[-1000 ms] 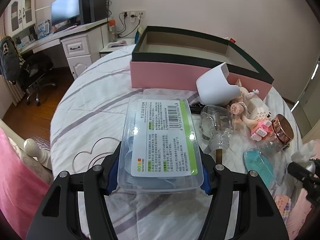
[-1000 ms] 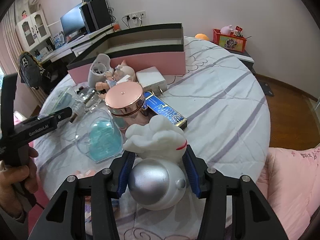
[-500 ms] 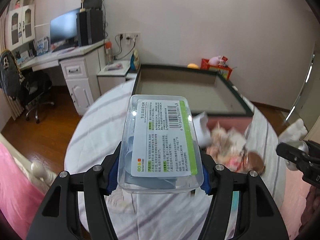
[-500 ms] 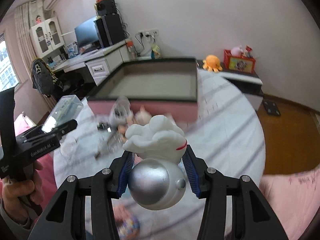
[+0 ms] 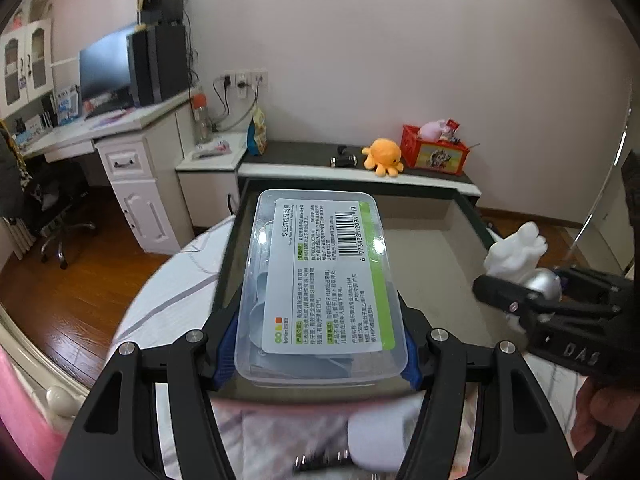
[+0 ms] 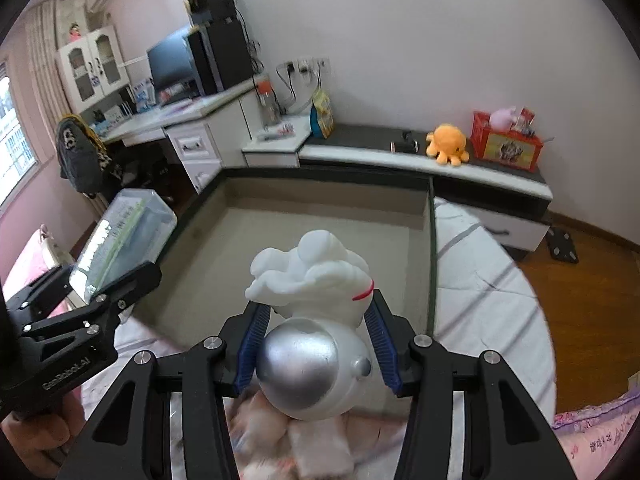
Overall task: Organize rigid objects
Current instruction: 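Carry both items into the pink box tray and open both tools, then withdraw both tools back over the table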
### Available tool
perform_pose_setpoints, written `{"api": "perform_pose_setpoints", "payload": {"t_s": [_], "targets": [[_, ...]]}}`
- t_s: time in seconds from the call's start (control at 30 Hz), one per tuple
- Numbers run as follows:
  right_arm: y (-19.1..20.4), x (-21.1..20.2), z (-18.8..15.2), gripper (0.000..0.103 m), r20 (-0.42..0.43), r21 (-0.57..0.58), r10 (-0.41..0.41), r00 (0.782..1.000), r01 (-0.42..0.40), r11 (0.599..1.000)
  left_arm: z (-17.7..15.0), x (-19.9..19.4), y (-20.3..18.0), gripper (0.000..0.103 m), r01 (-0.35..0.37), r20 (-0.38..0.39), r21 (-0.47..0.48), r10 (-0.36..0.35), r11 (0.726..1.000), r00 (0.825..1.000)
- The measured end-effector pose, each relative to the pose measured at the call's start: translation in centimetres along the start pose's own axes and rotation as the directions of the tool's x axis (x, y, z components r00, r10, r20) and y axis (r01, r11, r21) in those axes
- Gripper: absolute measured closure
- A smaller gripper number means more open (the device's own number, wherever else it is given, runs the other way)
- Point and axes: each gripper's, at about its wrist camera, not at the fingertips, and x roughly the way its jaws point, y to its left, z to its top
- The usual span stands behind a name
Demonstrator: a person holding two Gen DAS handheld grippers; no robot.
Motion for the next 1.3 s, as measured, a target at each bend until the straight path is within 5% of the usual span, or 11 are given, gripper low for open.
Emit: {"api": "perform_pose_setpoints", "payload": {"t_s": [0.37, 0.43, 0.53, 0.67, 0.7, 1.0, 1.3], "targets": [[-1.3, 5.0, -0.2, 0.051, -0.103, -0.022, -0.049, 0.993, 0.047, 0.999, -0.1, 7.1, -0.4, 0.032, -0.019, -0.122, 0.012, 0.020, 1.000, 0.992], [-1.1, 4.9, -0.2, 0.041, -0.105, -0.027, -0.042, 0.994, 0.039, 0.999, -0.4, 6.9, -0.4, 0.016, -0.023, -0.118, 0.007, 0.024, 1.000, 0.993], [-0.8, 4.5, -0.4, 0.019, -0.094, -0.031, -0.047, 0.994, 0.044, 0.999, -0.5, 5.5, -0.1, 0.012, -0.059, -0.085, 0.013, 0.060, 0.998, 0.995], [-0.5, 3.2, -0.4, 0.011, -0.078, -0.013, -0.073, 0.994, 0.072, 0.997, -0.6, 2.3, 1.2, 0.000, -0.055, -0.032, -0.018, 0.054, 0.998, 0.998], [-0.4, 2.5, -0.4, 0.000, -0.061, -0.004, -0.065, 0.996, 0.065, 0.998, -0.7, 0.8, 1.6, 0.000, -0.048, -0.004, -0.033, 0.048, 0.998, 0.999], [1.0, -6.5, -1.2, 0.000, 0.138, 0.103, -0.030, 0.990, 0.015, 0.995, -2.4, -10.5, 3.1, 0.000, -0.060, 0.146, -0.069, 0.070, 0.996, 0.987], [4.6, -17.4, -5.1, 0.000, 0.321, 0.104, -0.123, 0.939, 0.094, 0.990, -5.8, -19.9, 2.6, 0.000, -0.067, 0.247, -0.087, 0.087, 0.994, 0.965]]}}
